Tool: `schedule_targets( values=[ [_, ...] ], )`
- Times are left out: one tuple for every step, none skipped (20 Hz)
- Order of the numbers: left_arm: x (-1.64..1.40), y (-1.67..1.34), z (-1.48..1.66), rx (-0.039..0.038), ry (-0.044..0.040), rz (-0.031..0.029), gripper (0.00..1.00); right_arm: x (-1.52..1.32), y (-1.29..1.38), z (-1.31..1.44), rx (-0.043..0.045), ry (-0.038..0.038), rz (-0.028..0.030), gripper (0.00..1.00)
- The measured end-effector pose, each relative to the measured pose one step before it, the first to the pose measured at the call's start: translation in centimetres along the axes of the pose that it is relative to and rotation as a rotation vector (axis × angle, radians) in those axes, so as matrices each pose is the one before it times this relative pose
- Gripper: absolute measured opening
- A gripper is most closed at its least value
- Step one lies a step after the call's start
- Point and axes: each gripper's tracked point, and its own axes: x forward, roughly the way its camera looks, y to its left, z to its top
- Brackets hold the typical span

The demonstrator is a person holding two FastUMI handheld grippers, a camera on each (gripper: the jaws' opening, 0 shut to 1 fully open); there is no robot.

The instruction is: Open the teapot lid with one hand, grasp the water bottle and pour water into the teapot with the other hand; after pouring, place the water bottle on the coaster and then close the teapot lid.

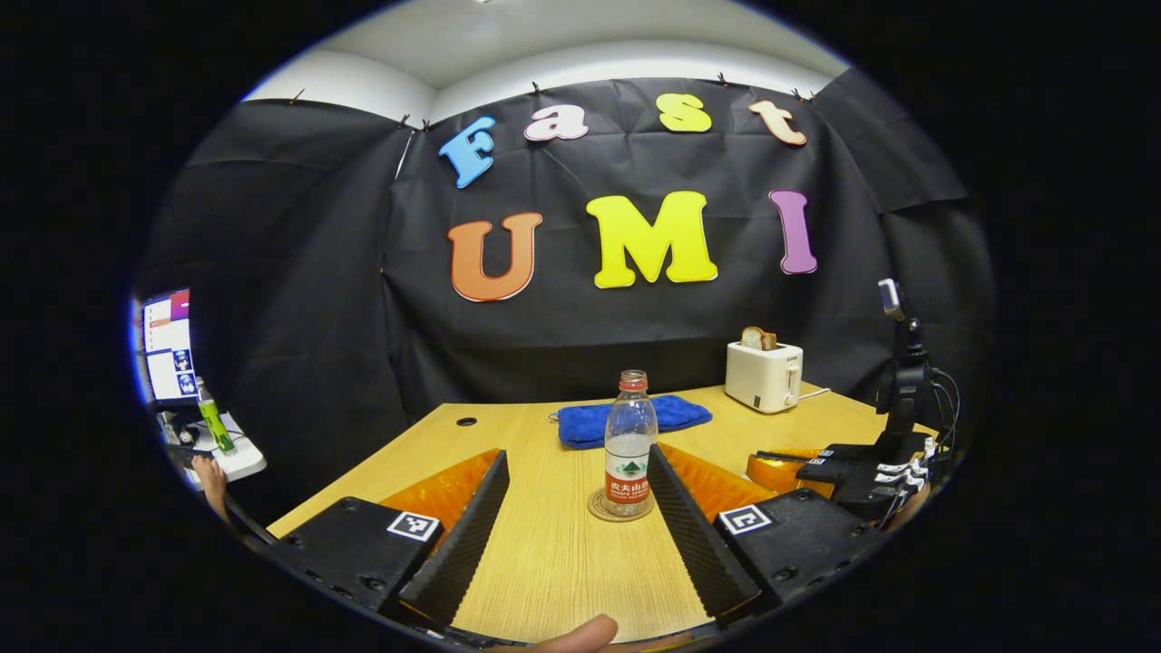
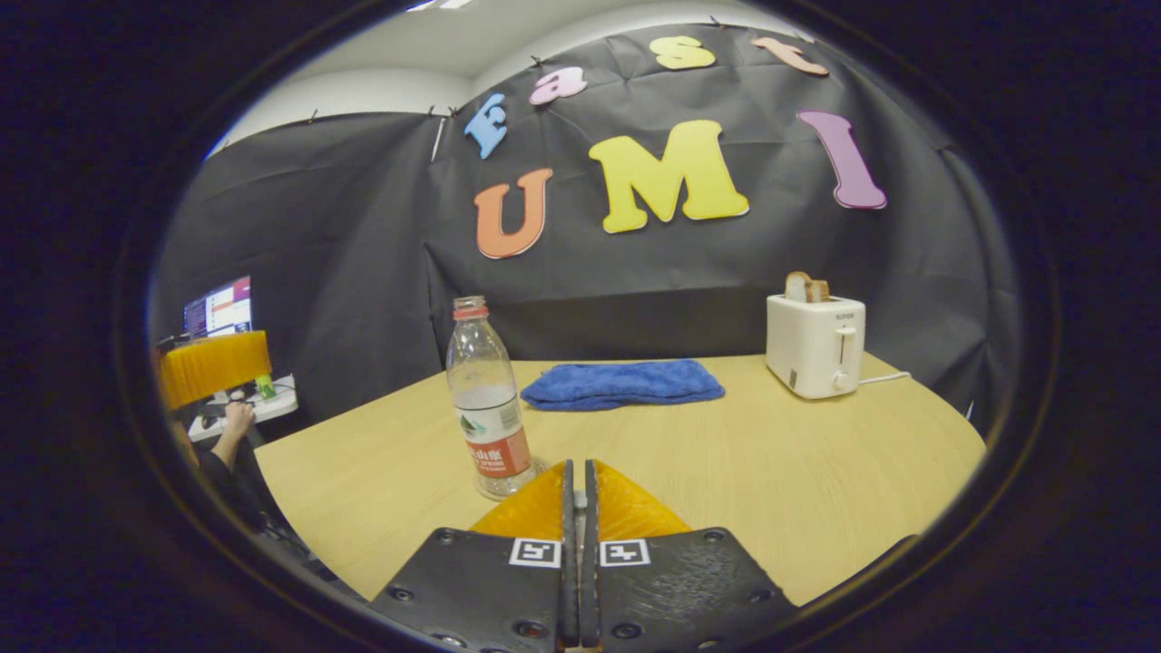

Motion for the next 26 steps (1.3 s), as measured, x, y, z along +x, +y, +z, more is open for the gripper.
schedule_targets(
  values=[
    [-0.200, 0.068, 0.047, -0.00829, 0.00202, -0.00580, 0.96, 0.226, 0.207, -0.283, -0.00438, 0.00511, -0.00318, 0.01],
    [-0.186, -0.173, 0.087, -0.00867, -0.00008, -0.01206, 0.96, 0.242, 0.067, -0.267, -0.00072, 0.00626, -0.00230, 0.01],
    [-0.020, 0.014, 0.056, -0.00326, -0.00230, -0.00540, 0.96, 0.154, 0.194, -0.475, -0.00013, 0.01141, 0.00327, 0.01],
    [-0.138, 0.517, 0.256, 0.00295, 0.00319, 0.00471, 0.96, 0.213, 0.153, -0.273, 0.00068, 0.00392, -0.00047, 0.01],
    [0.037, 0.276, -0.107, 0.00588, 0.00459, 0.00427, 0.95, 0.127, -0.024, -0.317, -0.00170, 0.00564, -0.00519, 0.01],
    [-0.043, 0.113, 0.019, 0.00443, 0.00036, -0.00039, 0.96, 0.228, -0.129, -0.288, -0.00451, 0.00978, -0.00700, 0.01],
    [-0.112, -0.091, -0.029, -0.00081, 0.00132, -0.00418, 0.96, 0.034, 0.042, -0.244, -0.00241, 0.00667, -0.00362, 0.01],
    [-0.034, -0.044, -0.037, -0.00412, 0.00198, -0.00341, 0.96, -0.137, 0.132, 0.046, -0.00173, -0.00036, 0.00112, 0.01],
    [-0.022, -0.045, 0.051, -0.00341, 0.00029, -0.00570, 0.96, 0.131, -0.017, 0.090, -0.00206, -0.00199, -0.00345, 0.03],
    [0.047, -0.126, 0.083, -0.00084, -0.00043, -0.00679, 0.96, -0.008, -0.049, 0.149, -0.00096, -0.00214, -0.00251, 0.03],
    [0.077, 0.114, -0.109, -0.00041, 0.00338, -0.00171, 0.96, -0.063, 0.038, -0.072, 0.00163, -0.00220, 0.00455, 0.04],
    [-0.047, 0.168, -0.043, -0.00098, 0.00212, 0.00279, 0.96, 0.075, 0.120, 0.105, -0.00165, 0.00003, -0.00063, 0.05],
    [0.059, 0.001, -0.145, -0.00175, 0.00213, -0.00114, 0.96, -0.231, 0.129, 0.248, -0.00550, -0.01040, 0.00268, 0.05],
    [0.007, -0.146, -0.095, -0.00072, 0.00360, -0.00422, 0.96, -0.061, -0.008, 0.306, -0.00729, -0.00838, -0.00331, 0.05],
    [-0.024, -0.094, -0.030, 0.00101, 0.00342, -0.00142, 0.96, -0.206, -0.122, 0.051, -0.00619, -0.00097, -0.00774, 0.05],
    [0.037, 0.027, -0.072, 0.00445, 0.00206, 0.00077, 0.96, -0.055, 0.010, 0.082, -0.00071, -0.00908, -0.00171, 0.05],
    [0.019, 0.020, -0.029, 0.00490, 0.00070, 0.00167, 0.96, -0.338, 0.023, 0.264, 0.00001, -0.00629, -0.00140, 0.05],
    [0.006, -0.009, 0.007, 0.00265, -0.00042, 0.00022, 0.96, -0.292, -0.174, 0.343, -0.00264, -0.00546, -0.00878, 0.10],
    [-0.056, -0.102, -0.044, -0.00039, -0.00026, -0.00194, 0.96, -0.181, -0.310, 0.269, -0.00111, -0.00825, -0.01464, 0.16],
    [-0.012, -0.094, 0.105, -0.00054, -0.00050, -0.00221, 0.96, -0.371, -0.663, 0.394, 0.00761, -0.01306, -0.02677, 0.27],
    [-0.036, -0.111, 0.055, 0.00104, -0.00180, 0.00046, 0.96, -0.427, -0.508, 0.181, 0.00654, -0.00821, -0.01920, 0.31],
    [0.000, -0.144, -0.013, 0.00163, -0.00146, 0.00176, 0.96, -0.225, -0.303, 0.215, 0.00374, 0.00008, -0.01045, 0.38],
    [0.061, -0.146, 0.029, 0.00200, -0.00244, 0.00090, 0.96, -0.271, -0.169, 0.067, 0.00031, 0.00474, -0.00771, 0.44],
    [-0.076, -0.142, 0.103, 0.00154, -0.00409, -0.00040, 0.96, -0.360, -0.331, 0.245, -0.00114, 0.00121, -0.00551, 0.50],
    [-0.068, -0.286, 0.094, 0.00078, -0.00541, -0.00745, 0.96, -0.323, -0.200, 0.217, -0.00104, 0.00418, -0.00316, 0.55],
    [-0.018, -0.520, 0.118, 0.00103, -0.00268, -0.01061, 0.96, -0.338, -0.303, 0.304, 0.00468, -0.00176, -0.00598, 0.66]
  ],
)
